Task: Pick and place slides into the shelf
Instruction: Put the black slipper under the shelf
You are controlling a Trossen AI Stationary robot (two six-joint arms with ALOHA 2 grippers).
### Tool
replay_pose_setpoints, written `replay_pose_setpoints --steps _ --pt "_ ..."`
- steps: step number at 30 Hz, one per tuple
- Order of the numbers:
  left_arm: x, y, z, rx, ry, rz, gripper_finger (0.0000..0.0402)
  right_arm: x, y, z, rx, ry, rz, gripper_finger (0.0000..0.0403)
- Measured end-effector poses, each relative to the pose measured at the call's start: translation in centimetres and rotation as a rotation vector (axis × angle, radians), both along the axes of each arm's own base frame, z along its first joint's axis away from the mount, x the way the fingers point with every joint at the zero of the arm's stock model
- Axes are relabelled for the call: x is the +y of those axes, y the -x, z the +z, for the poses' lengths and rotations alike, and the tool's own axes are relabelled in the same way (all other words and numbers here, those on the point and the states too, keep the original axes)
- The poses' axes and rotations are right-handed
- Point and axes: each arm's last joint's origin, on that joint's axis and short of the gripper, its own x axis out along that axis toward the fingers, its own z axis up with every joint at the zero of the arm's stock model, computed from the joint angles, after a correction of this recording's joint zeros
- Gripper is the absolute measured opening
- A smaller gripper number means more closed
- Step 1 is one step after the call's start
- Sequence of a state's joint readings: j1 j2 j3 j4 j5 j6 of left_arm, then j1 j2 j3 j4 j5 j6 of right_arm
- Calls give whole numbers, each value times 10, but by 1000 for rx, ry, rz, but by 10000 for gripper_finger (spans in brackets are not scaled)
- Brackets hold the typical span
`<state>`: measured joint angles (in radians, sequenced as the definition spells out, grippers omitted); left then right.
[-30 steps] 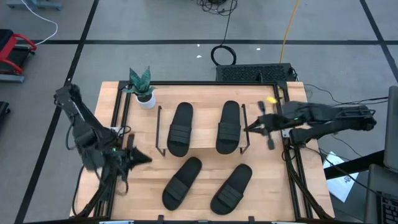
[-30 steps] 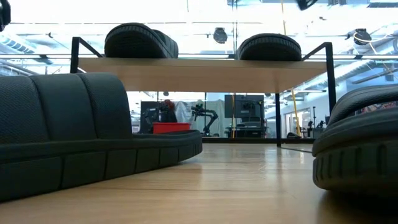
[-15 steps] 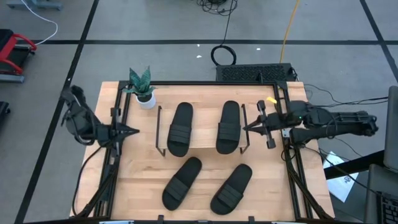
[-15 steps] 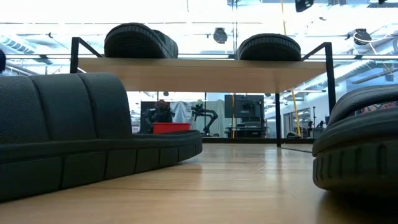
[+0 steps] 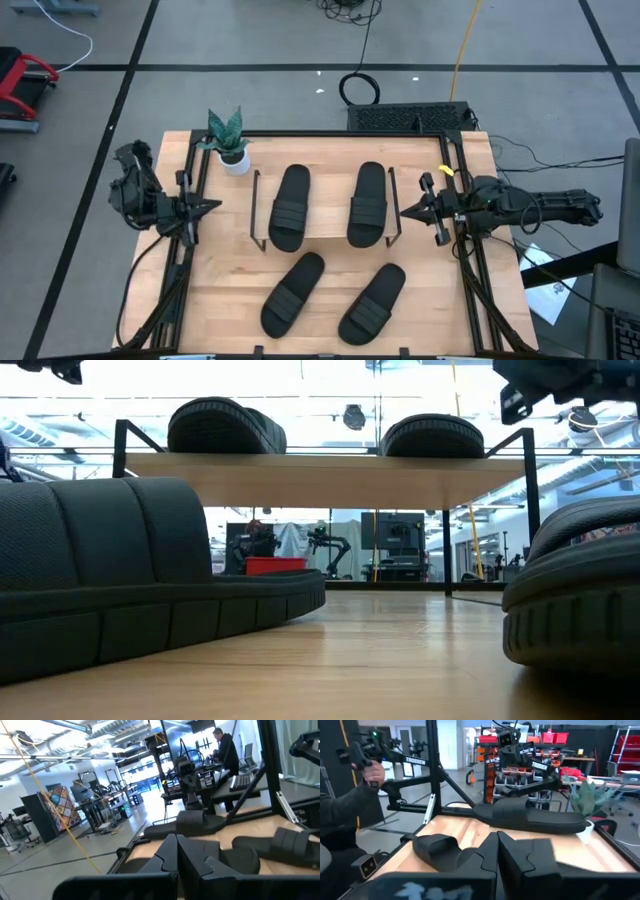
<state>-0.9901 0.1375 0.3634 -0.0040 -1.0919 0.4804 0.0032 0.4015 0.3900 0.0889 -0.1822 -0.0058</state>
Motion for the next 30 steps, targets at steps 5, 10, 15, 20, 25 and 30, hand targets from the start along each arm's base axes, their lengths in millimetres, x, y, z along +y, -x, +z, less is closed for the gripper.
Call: replay_pose_setpoints --steps 5,10,15,20,25,30 --pt "-8 -3 -12 28 8 22 0 2 5 -23 -85 -21 26 0" --pt "-21 -8 -16 13 70 7 0 2 7 -36 -106 -23 27 0" --pt "-39 -14 -28 56 50 -54 0 2 7 -34 -135 -25 14 0" --pt "-67 -21 -46 141 24 -130 0 0 9 -24 -248 -2 -61 0" --pt "-101 -29 -62 181 -2 -223 0 0 7 -26 -232 14 -62 0" --pt "-134 -42 -78 234 -121 -234 0 0 5 -27 -221 42 -66 0"
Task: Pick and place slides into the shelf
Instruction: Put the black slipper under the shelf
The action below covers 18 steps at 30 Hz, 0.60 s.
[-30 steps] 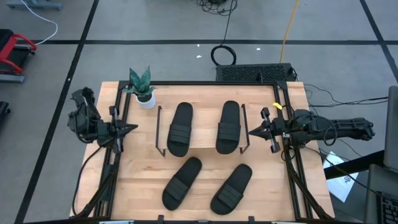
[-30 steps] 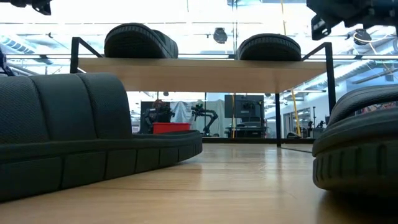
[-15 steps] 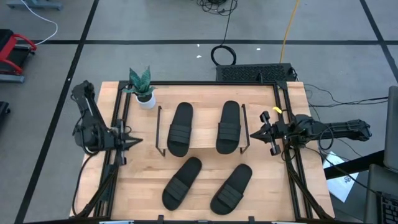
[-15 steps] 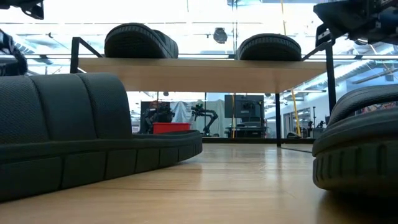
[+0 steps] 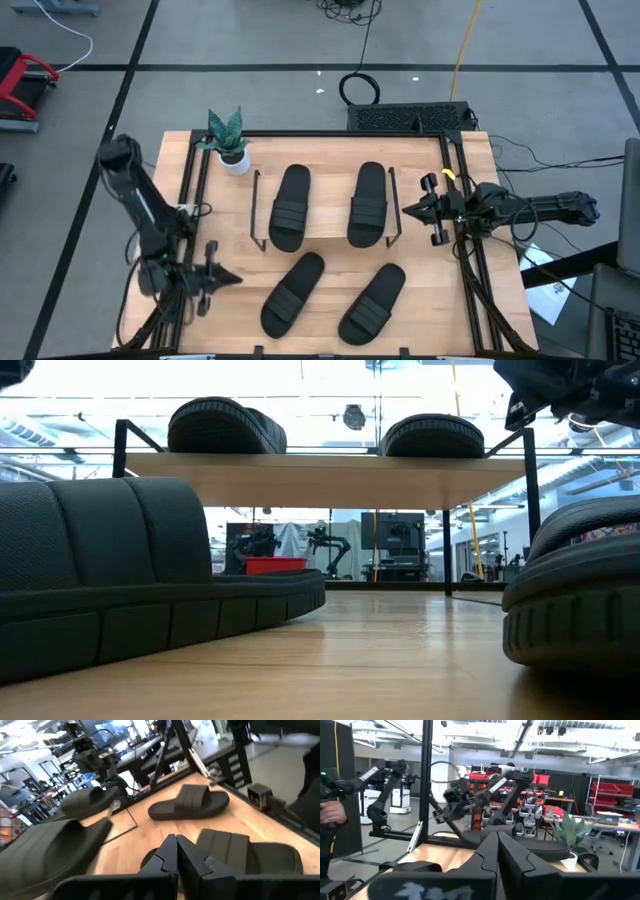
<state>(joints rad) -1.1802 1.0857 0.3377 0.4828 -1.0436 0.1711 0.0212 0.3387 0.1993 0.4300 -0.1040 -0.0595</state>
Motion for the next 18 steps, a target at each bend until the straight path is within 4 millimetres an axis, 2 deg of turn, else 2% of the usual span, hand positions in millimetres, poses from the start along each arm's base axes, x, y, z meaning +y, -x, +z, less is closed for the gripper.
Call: replay_pose_setpoints --steps 4,9,14,18 --pt "-22 -15 -5 27 -63 24 3 0 -1 2 -29 10 -3 0" --pt "-43 -34 7 17 -94 53 30 0 -2 2 -21 12 -1 0" --pt "-68 -53 26 5 -48 79 78 0 -2 2 -19 7 1 0" --pt "-93 -70 35 -7 -105 80 130 1 -2 1 -5 -24 21 0"
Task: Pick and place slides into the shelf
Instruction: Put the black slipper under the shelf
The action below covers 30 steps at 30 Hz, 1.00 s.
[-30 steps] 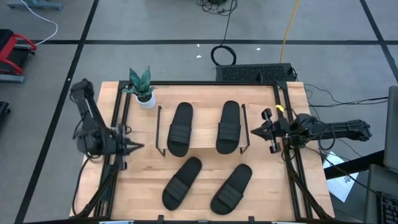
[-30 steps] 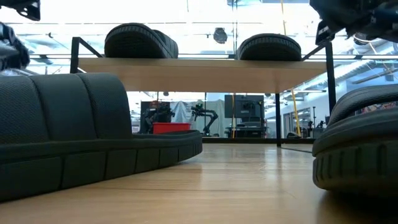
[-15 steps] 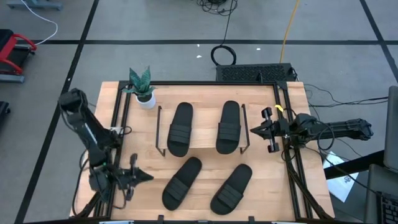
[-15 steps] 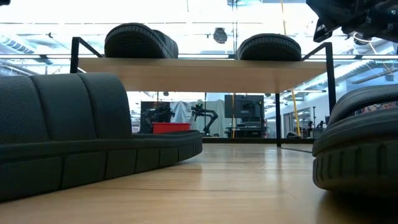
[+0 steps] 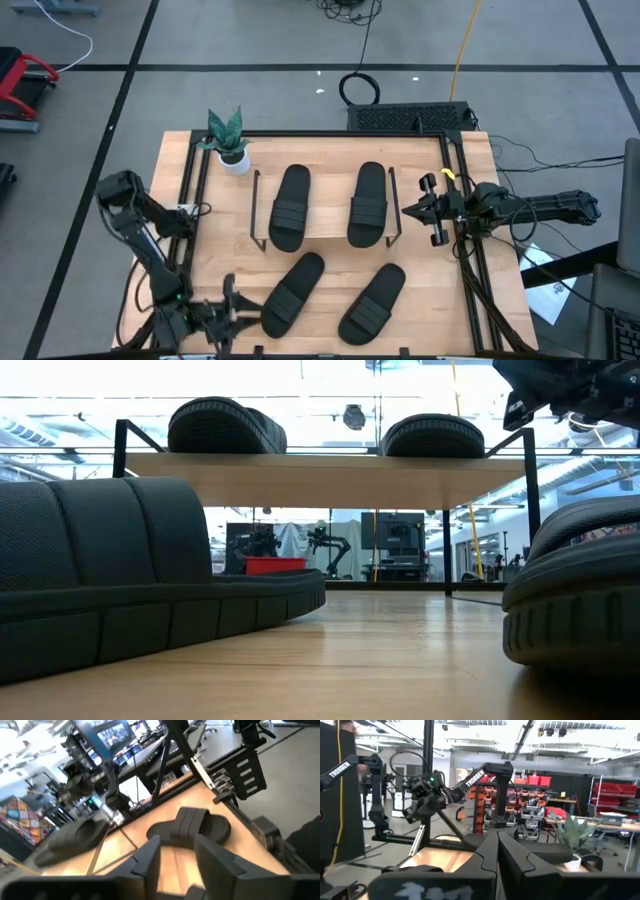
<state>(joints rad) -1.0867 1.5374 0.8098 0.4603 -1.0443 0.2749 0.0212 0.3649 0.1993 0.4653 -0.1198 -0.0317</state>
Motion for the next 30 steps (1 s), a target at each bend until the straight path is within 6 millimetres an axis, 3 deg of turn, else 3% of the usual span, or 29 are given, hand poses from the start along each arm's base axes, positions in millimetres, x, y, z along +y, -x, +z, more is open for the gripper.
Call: replay_pose_setpoints --steps 6,15,21,30 --pt "-37 -21 -15 64 -140 29 217 3 1 0 -10 37 83 0" --pt "-45 -58 -56 186 -201 148 326 3 2 4 -51 56 83 0" --pt "-47 -68 -56 245 -167 136 349 3 1 4 -49 53 84 0" --pt "-40 -56 -58 427 -161 188 349 3 1 3 -40 55 84 0"
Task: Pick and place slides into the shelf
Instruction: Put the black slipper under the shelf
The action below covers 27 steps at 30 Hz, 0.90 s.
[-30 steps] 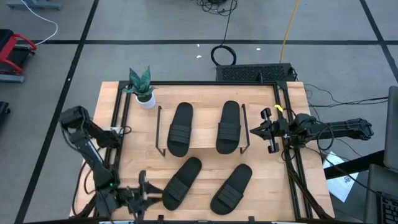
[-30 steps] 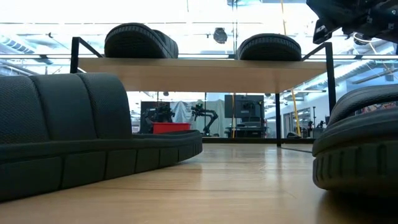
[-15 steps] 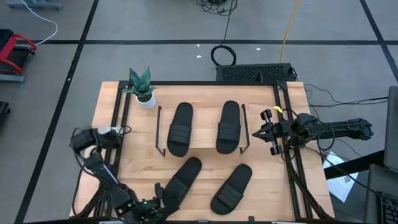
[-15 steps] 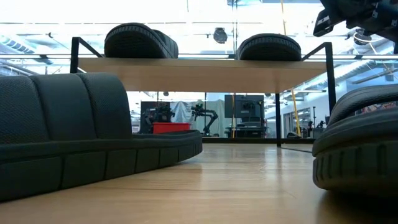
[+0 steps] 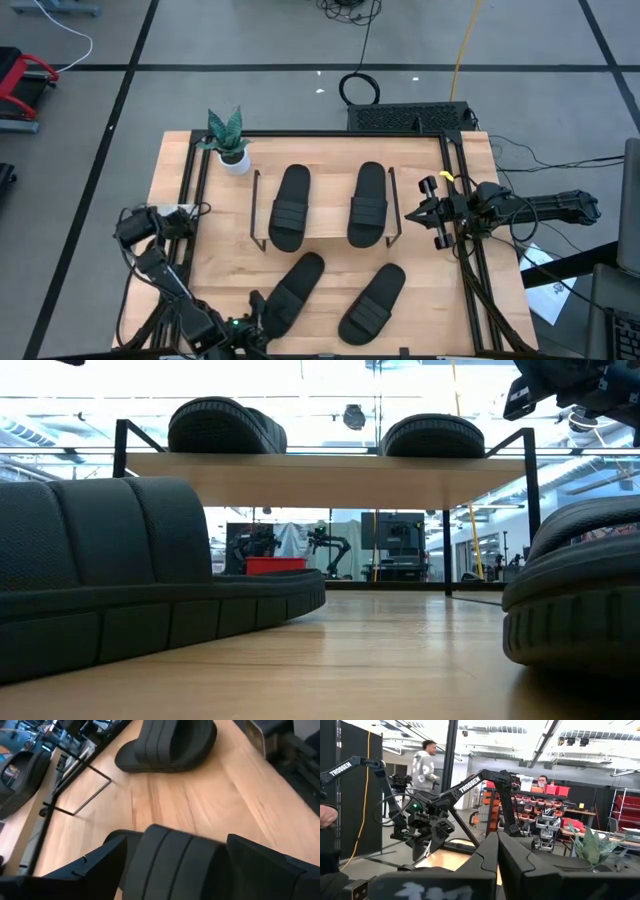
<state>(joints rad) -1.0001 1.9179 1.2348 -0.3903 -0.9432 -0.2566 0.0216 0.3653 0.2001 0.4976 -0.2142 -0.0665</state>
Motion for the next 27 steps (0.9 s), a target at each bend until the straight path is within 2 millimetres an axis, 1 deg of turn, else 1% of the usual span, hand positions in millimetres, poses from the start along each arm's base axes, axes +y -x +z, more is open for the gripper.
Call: replay_pose_setpoints --steps 5,9,13,15,18,24,27 --pt "-2 7 0 14 -20 -13 349 0 0 0 3 -10 2 0" --pt "-1 7 0 28 -49 -22 349 0 0 0 5 -19 4 0" --pt "7 8 -3 80 -109 -7 349 0 0 0 5 -19 5 0" --pt "12 7 -6 132 -95 10 349 0 0 0 5 -19 5 0" --pt "19 4 -8 185 -69 44 349 0 0 0 5 -17 4 0" --pt "26 -5 -8 208 -70 49 349 0 0 0 5 -16 4 0" --pt "31 -13 -13 252 -47 63 349 0 0 0 2 -6 1 0"
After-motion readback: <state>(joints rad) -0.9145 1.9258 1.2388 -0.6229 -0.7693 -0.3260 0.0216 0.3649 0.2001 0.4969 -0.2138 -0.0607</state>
